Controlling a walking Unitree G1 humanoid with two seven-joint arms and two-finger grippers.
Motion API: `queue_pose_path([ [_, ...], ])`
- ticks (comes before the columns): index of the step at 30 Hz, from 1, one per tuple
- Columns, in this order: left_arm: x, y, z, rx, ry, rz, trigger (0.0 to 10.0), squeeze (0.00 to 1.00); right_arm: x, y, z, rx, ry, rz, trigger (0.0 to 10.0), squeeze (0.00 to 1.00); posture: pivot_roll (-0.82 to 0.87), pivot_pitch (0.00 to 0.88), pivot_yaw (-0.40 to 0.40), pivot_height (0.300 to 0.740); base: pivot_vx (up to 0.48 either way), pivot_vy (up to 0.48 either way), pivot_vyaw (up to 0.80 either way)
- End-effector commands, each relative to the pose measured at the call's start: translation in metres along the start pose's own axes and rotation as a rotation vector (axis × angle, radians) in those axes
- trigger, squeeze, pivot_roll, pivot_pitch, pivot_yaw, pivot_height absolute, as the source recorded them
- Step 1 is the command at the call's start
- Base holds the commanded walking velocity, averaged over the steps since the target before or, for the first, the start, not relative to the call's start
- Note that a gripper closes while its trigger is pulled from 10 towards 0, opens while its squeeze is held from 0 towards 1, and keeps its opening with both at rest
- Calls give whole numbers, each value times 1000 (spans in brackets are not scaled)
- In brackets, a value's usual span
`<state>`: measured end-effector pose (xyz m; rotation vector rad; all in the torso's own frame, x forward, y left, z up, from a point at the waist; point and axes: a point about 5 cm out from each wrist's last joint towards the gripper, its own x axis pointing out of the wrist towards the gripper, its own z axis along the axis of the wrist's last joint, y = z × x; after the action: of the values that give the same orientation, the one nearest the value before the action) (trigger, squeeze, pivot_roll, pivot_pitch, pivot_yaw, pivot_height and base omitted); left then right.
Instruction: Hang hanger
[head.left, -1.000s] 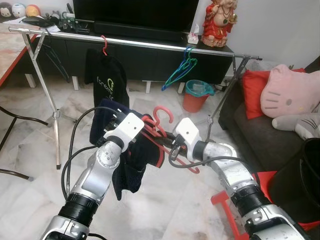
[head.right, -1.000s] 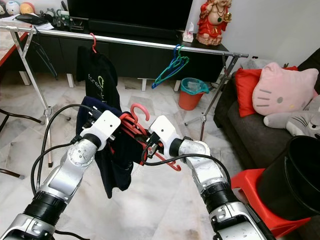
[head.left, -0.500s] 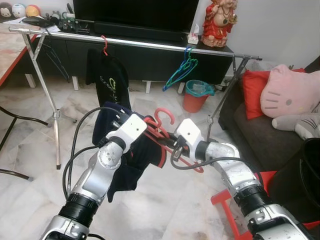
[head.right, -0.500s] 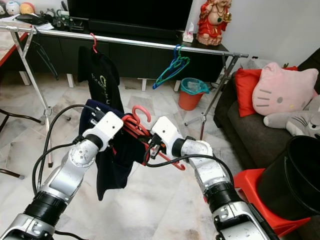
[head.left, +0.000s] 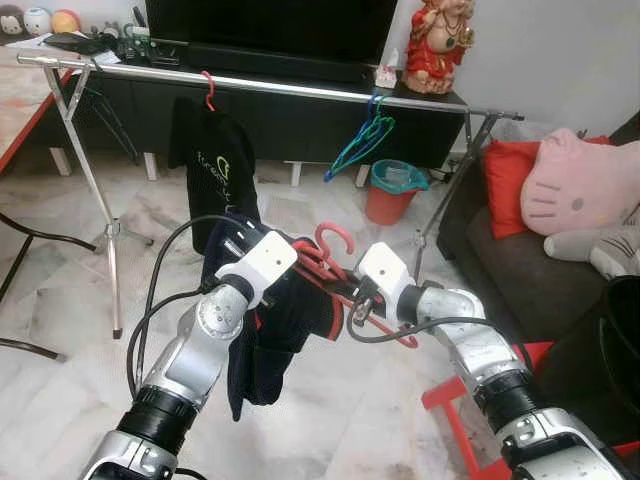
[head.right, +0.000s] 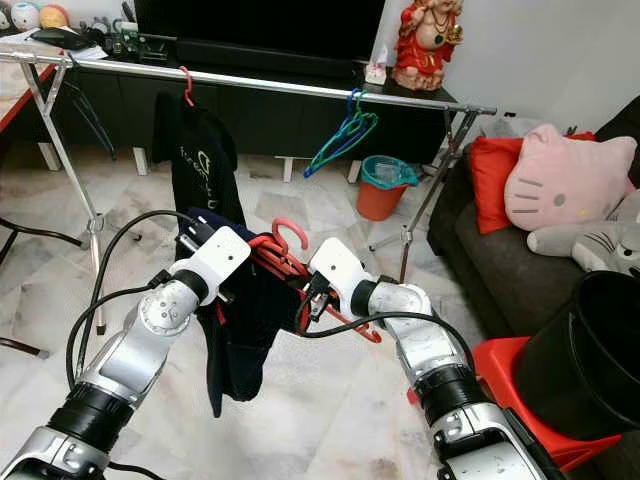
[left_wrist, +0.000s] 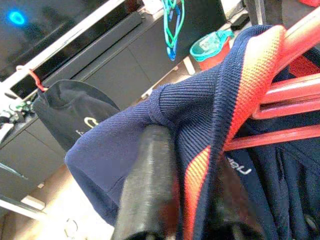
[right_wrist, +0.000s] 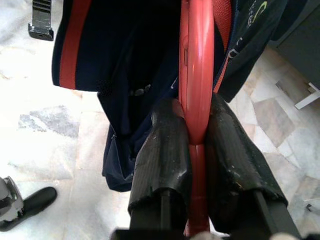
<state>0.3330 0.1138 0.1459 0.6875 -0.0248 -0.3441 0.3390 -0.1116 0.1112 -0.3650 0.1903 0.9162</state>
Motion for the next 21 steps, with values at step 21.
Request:
queue_pose_path([
  [21, 7, 21, 7, -55, 21, 139, 0, 0, -56, -8, -24, -191, 214, 241, 0, 0, 13, 0, -166, 740, 0, 0, 0],
])
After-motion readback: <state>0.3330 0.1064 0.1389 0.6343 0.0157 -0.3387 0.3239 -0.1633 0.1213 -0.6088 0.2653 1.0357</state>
